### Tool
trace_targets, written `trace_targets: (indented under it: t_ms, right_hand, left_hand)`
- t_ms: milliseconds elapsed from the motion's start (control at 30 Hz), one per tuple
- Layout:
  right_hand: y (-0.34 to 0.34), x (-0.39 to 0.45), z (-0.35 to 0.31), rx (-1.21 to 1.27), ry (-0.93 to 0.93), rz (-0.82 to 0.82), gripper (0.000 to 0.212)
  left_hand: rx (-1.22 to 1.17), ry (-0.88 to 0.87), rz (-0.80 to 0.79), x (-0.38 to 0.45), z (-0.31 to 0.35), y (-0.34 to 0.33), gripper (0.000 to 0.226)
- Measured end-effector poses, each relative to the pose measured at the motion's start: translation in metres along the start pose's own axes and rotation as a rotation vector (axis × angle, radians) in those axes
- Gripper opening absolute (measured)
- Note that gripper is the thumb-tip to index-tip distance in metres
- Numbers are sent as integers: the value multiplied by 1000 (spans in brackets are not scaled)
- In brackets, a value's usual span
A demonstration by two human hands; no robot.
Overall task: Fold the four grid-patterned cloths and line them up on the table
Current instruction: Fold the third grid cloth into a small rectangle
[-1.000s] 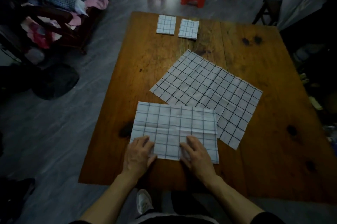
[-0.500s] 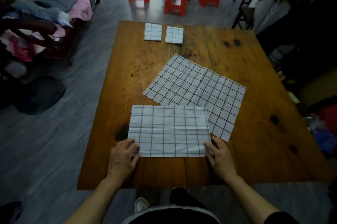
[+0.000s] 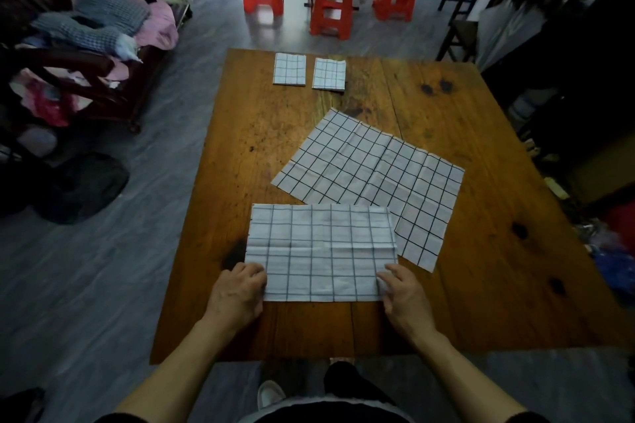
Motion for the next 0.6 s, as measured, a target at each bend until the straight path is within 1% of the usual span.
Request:
trace_targets:
  t_ms: [67, 200, 433, 533, 600]
  right_hand:
    - [-3, 0, -10, -1, 28, -39, 32]
    - [-5, 2, -13, -3, -5, -96, 39]
    - [-4, 3, -13, -23, 15, -81, 37]
    - [0, 5, -16, -47, 28, -81, 34]
    - [4, 7, -23, -68, 33, -89, 35]
  left_hand:
    - [11, 7, -16, 1, 1, 2, 34]
    - [43, 9, -32, 4, 3, 2, 33]
    - [97, -22, -57, 4, 2, 3, 31]
    - [55, -10, -36, 3, 3, 5, 35]
    - [10, -28, 11, 4, 6, 10, 32]
Point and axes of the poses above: each hand's wrist, its own x-axis towards the middle knuckle, its own y-axis out of the back of the hand, z = x × y, the point moved 4 cm from there along x, towards the middle knuckle, and after that the axes turned 11 degrees about -x, right-handed, at the moved point
